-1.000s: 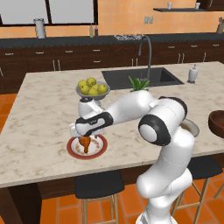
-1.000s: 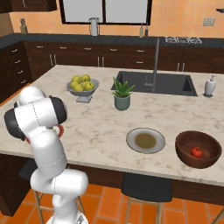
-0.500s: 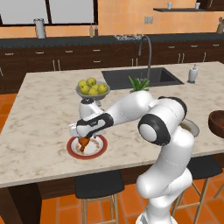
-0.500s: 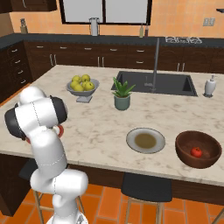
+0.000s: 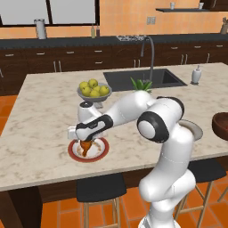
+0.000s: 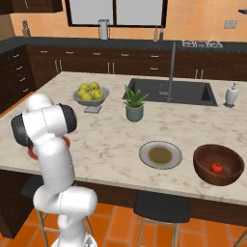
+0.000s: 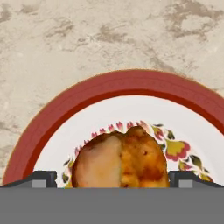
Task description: Pick the chicken drumstick and tomato from their plates and place them in the bowl. Then put the bowl in the fridge.
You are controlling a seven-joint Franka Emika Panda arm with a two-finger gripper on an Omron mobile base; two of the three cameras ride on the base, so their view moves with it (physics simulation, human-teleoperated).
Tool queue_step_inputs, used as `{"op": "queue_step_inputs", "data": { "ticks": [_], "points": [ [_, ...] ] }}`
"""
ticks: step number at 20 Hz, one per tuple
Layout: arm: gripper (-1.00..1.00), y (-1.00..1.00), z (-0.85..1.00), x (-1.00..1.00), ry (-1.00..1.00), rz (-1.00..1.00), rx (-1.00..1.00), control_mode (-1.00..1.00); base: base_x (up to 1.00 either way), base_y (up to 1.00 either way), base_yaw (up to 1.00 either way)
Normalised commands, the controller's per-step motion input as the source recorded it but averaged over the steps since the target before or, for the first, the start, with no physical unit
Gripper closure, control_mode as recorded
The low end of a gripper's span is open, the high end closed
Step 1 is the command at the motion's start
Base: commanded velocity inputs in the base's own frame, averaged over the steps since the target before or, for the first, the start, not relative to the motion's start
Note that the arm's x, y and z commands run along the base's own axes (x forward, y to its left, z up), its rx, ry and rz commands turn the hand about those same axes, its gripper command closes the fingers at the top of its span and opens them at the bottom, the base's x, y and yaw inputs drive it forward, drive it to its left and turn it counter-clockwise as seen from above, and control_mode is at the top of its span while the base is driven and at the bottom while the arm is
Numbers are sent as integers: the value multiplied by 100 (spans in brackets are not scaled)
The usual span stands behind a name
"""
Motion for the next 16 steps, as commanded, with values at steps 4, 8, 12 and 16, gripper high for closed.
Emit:
{"op": "queue_step_inputs", "data": {
  "ticks": [4, 8, 12, 16],
  "points": [
    [-100, -9, -54, 0, 0, 0, 3, -100, 0, 0, 0],
    [100, -12, -58, 0, 0, 0, 4, -100, 0, 0, 0],
    [100, -2, -73, -25, 1, 0, 5, -100, 0, 0, 0],
    [100, -10, -29, -32, -1, 0, 8, -100, 0, 0, 0]
  ]
}}
